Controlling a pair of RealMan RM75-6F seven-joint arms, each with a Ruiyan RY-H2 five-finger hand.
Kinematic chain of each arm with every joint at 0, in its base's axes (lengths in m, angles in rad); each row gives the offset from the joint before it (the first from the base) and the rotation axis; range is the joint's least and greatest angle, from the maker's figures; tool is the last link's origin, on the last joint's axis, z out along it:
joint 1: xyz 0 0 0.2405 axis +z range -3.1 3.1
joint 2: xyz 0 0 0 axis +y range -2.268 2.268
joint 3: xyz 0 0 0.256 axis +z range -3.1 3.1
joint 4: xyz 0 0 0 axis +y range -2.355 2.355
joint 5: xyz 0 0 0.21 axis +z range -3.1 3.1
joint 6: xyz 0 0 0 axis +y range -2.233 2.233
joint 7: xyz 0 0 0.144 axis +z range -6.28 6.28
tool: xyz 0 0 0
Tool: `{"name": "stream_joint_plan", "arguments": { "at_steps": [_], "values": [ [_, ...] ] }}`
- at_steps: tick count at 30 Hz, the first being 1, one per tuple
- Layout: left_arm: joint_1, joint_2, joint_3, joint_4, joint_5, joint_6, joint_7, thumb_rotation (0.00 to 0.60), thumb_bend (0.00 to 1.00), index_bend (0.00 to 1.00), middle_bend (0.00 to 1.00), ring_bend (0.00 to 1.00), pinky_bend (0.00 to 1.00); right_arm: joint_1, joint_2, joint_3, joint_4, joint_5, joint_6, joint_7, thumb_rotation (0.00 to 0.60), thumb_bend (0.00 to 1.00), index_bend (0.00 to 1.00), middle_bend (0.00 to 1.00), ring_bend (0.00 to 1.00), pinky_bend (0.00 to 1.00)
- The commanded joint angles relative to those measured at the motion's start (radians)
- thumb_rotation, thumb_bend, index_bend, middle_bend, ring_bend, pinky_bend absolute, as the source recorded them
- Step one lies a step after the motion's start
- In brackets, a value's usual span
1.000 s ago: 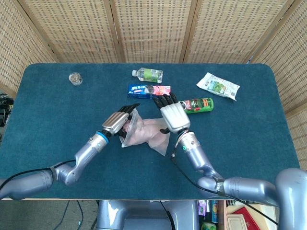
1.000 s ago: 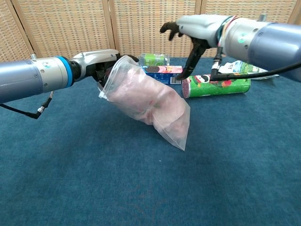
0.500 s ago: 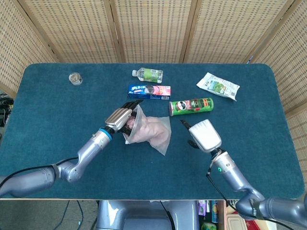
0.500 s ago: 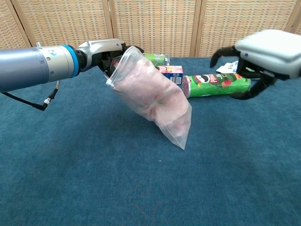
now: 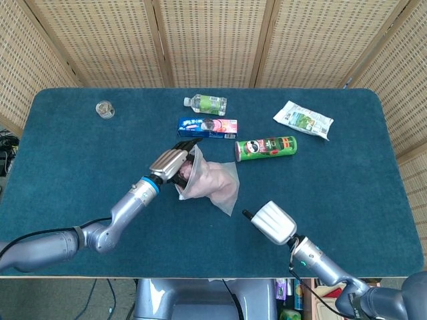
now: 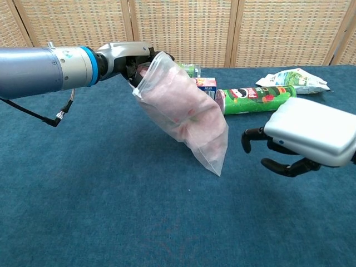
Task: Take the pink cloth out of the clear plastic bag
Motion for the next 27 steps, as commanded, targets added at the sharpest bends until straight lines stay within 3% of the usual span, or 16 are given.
{"name": "stream_joint_plan", "arguments": {
  "at_steps": [1, 17, 27],
  "values": [
    [-0.002, 0.001, 0.005, -0.001, -0.014, -0.001, 0.006, 0.600, 0.38, 0.69, 0.00, 0.00, 0.00, 0.000, -0.029, 0.001, 0.021, -0.020, -0.023, -0.021, 0.600, 0.55, 0.41, 0.95, 0.94, 1.00],
    [-0.004, 0.000, 0.010, -0.002, -0.028, -0.001, -0.007, 0.600, 0.38, 0.69, 0.00, 0.00, 0.00, 0.031, -0.152, 0.117, 0.111, 0.018, -0.130, -0.048, 0.600, 0.54, 0.48, 0.95, 0.94, 1.00],
    [-0.003, 0.009, 0.007, -0.009, -0.038, -0.001, -0.019, 0.600, 0.38, 0.69, 0.00, 0.00, 0.00, 0.042, -0.210, 0.143, 0.180, 0.001, -0.132, -0.050, 0.600, 0.49, 0.48, 0.95, 0.94, 1.00]
  ]
}}
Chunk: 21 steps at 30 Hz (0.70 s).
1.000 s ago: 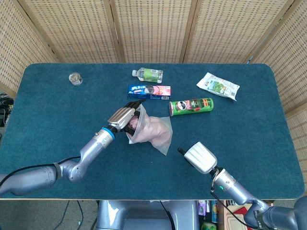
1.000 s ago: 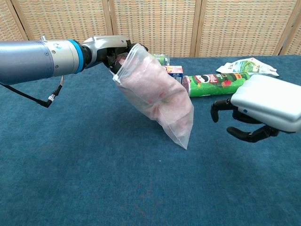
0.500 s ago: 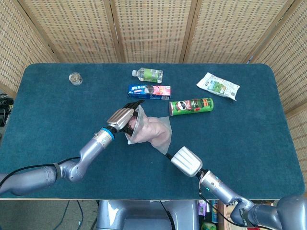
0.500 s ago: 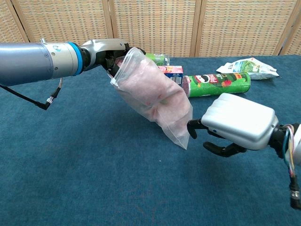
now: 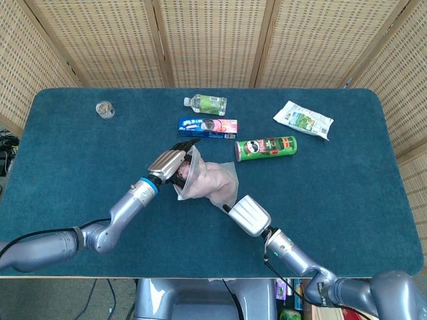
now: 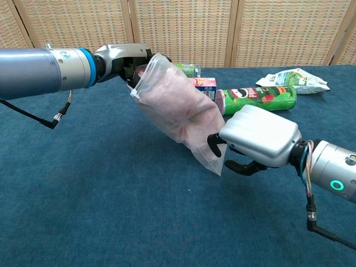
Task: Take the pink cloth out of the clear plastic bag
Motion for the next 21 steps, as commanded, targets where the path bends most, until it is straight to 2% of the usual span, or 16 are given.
{"name": "stream_joint_plan", "arguments": {
  "at_steps": [1, 7, 12, 21],
  "values": [
    [0.000, 0.001, 0.000, 0.000, -0.003, -0.003, -0.002, 0.600, 0.38, 0.69, 0.00, 0.00, 0.00, 0.008, -0.017, -0.004, 0.027, -0.027, 0.008, -0.006, 0.600, 0.49, 0.48, 0.95, 0.94, 1.00],
    [-0.006, 0.001, 0.001, 0.000, -0.022, -0.015, -0.005, 0.600, 0.38, 0.69, 0.00, 0.00, 0.00, 0.055, -0.061, -0.036, 0.150, -0.140, 0.032, -0.059, 0.600, 0.49, 0.48, 0.95, 0.94, 1.00],
    [-0.014, 0.008, 0.004, -0.005, -0.042, -0.022, 0.005, 0.600, 0.38, 0.69, 0.00, 0.00, 0.00, 0.108, -0.108, -0.067, 0.302, -0.239, 0.057, -0.092, 0.600, 0.46, 0.48, 0.95, 0.94, 1.00],
    [-0.027, 0.019, 0.007, -0.012, -0.072, -0.036, 0.016, 0.600, 0.38, 0.69, 0.00, 0.00, 0.00, 0.159, -0.164, -0.089, 0.454, -0.294, 0.071, -0.094, 0.600, 0.44, 0.48, 0.94, 0.94, 1.00]
  ]
}}
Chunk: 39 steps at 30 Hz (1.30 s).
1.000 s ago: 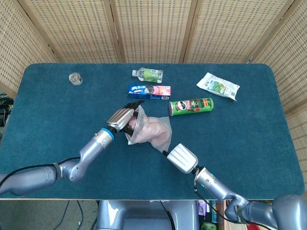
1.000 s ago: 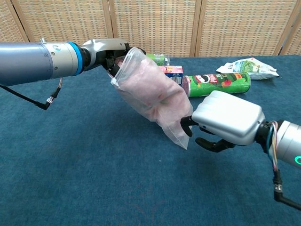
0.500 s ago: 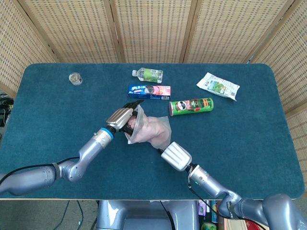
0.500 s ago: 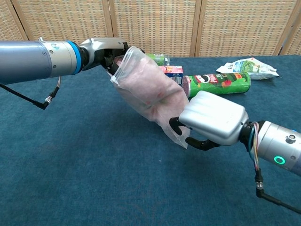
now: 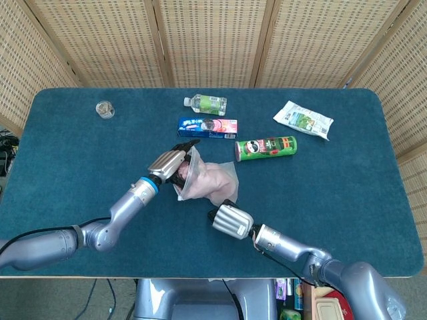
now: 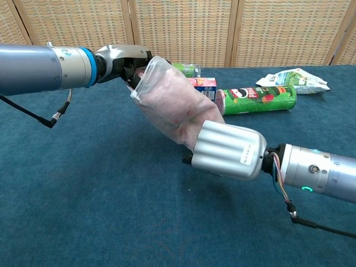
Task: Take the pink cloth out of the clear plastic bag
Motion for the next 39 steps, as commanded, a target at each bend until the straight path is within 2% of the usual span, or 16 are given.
{"name": "stream_joint_plan", "arguments": {
  "at_steps": [1, 8, 13, 28, 39],
  "values": [
    [-0.003, 0.003, 0.000, -0.001, -0.006, -0.005, 0.000, 0.600, 0.38, 0.69, 0.00, 0.00, 0.00, 0.021, -0.023, -0.014, 0.044, -0.022, 0.008, -0.008, 0.600, 0.44, 0.48, 0.94, 0.94, 1.00],
    [-0.010, 0.005, 0.007, 0.001, -0.011, -0.014, 0.000, 0.600, 0.38, 0.69, 0.00, 0.00, 0.00, 0.044, -0.036, -0.041, 0.104, -0.043, -0.026, -0.062, 0.600, 0.42, 0.48, 0.94, 0.94, 1.00],
    [-0.011, 0.006, 0.011, 0.000, -0.011, -0.017, -0.002, 0.600, 0.38, 0.69, 0.00, 0.00, 0.00, 0.053, -0.023, -0.046, 0.104, -0.043, -0.039, -0.098, 0.600, 0.39, 0.48, 0.94, 0.94, 1.00],
    [-0.026, 0.014, 0.015, -0.005, -0.012, -0.022, 0.005, 0.600, 0.38, 0.69, 0.00, 0.00, 0.00, 0.073, 0.144, -0.069, -0.055, -0.055, -0.081, -0.228, 0.600, 0.36, 0.48, 0.93, 0.94, 1.00],
    [-0.038, 0.008, 0.018, -0.001, -0.030, -0.029, 0.005, 0.600, 0.38, 0.69, 0.00, 0.00, 0.00, 0.084, 0.171, -0.068, -0.109, -0.061, -0.108, -0.247, 0.600, 0.34, 0.48, 0.92, 0.94, 1.00]
  ]
}}
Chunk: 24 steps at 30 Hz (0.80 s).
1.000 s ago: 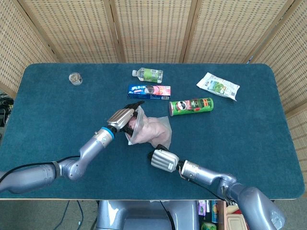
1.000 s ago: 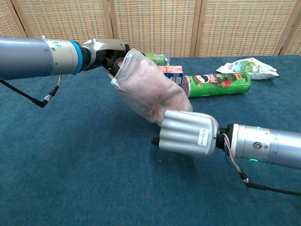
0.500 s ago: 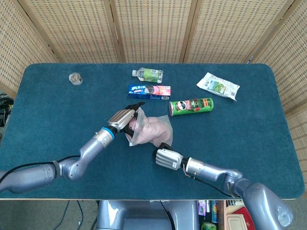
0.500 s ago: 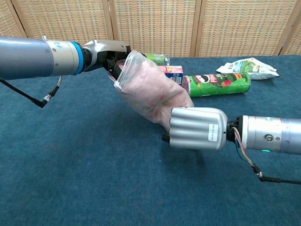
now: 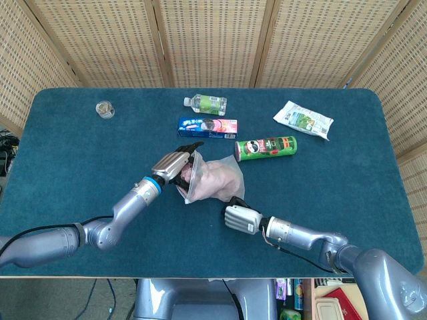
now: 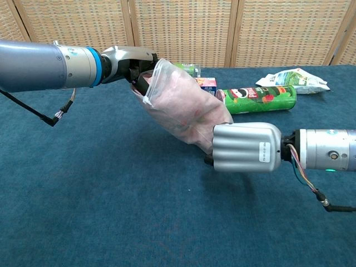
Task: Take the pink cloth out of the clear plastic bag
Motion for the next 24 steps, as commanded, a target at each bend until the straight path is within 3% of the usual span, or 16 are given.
{"name": "stream_joint_plan", "arguments": {
  "at_steps": [1, 7, 11, 18, 24],
  "values": [
    [-0.001, 0.000, 0.000, 0.000, -0.001, -0.002, -0.002, 0.600, 0.38, 0.69, 0.00, 0.00, 0.00, 0.004, -0.007, 0.001, 0.002, -0.004, -0.003, 0.003, 0.600, 0.34, 0.48, 0.91, 0.94, 1.00],
    [-0.004, 0.010, 0.001, -0.006, -0.004, -0.007, -0.004, 0.600, 0.38, 0.69, 0.00, 0.00, 0.00, 0.008, -0.023, 0.002, 0.018, -0.006, -0.010, 0.008, 0.600, 0.29, 0.45, 0.91, 0.94, 1.00],
    [-0.006, 0.013, 0.001, -0.009, -0.005, -0.010, -0.007, 0.600, 0.38, 0.69, 0.00, 0.00, 0.00, 0.008, -0.027, 0.005, 0.023, -0.007, -0.009, 0.005, 0.600, 0.20, 0.35, 0.90, 0.94, 1.00],
    [-0.009, 0.021, 0.000, -0.024, -0.008, -0.015, -0.015, 0.600, 0.38, 0.69, 0.00, 0.00, 0.00, 0.008, -0.024, 0.019, 0.014, 0.004, -0.019, -0.019, 0.600, 0.17, 0.28, 0.88, 0.94, 1.00],
    [-0.010, 0.038, -0.005, -0.046, -0.018, -0.032, -0.031, 0.600, 0.38, 0.69, 0.00, 0.00, 0.00, 0.011, -0.034, 0.027, 0.016, 0.014, -0.036, -0.018, 0.600, 0.18, 0.28, 0.88, 0.94, 1.00]
  ]
}}
